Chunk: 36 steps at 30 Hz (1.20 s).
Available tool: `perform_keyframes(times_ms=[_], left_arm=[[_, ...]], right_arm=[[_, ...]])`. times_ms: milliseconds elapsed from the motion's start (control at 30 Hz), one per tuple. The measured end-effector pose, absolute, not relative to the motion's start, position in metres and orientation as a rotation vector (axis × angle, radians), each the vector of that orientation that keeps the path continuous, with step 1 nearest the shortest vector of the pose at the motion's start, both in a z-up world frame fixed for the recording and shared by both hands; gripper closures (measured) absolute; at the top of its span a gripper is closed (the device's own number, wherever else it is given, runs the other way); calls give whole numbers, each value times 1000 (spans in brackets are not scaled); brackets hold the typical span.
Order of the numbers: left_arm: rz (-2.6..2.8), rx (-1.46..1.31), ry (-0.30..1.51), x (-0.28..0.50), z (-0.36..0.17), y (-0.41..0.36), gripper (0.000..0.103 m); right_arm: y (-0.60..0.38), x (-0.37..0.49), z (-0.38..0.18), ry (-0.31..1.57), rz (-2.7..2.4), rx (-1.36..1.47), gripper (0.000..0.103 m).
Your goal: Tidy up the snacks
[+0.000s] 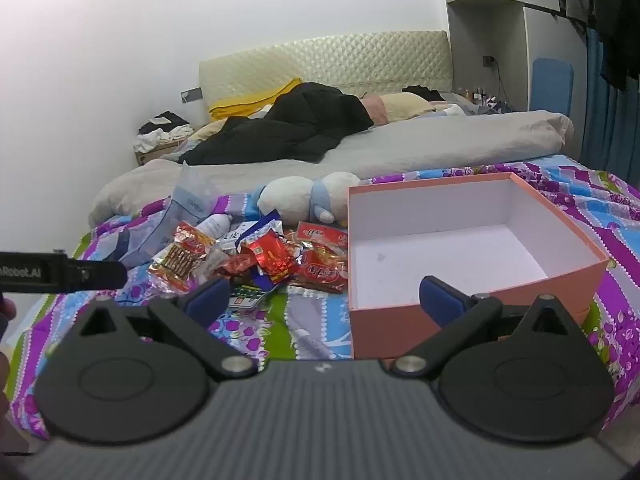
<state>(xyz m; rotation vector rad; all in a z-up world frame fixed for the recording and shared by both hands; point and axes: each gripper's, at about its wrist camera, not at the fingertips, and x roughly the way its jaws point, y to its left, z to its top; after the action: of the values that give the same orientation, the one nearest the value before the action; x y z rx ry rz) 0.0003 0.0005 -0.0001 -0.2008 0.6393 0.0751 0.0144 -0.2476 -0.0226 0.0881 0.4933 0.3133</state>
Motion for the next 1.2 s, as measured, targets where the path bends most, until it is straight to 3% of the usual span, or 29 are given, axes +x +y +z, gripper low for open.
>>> perform_keyframes(times_ms=[1200], left_arm=[[68, -205, 647, 0, -3, 0, 0]], right_arm=[[-248, 14, -26, 513, 308, 110, 0]])
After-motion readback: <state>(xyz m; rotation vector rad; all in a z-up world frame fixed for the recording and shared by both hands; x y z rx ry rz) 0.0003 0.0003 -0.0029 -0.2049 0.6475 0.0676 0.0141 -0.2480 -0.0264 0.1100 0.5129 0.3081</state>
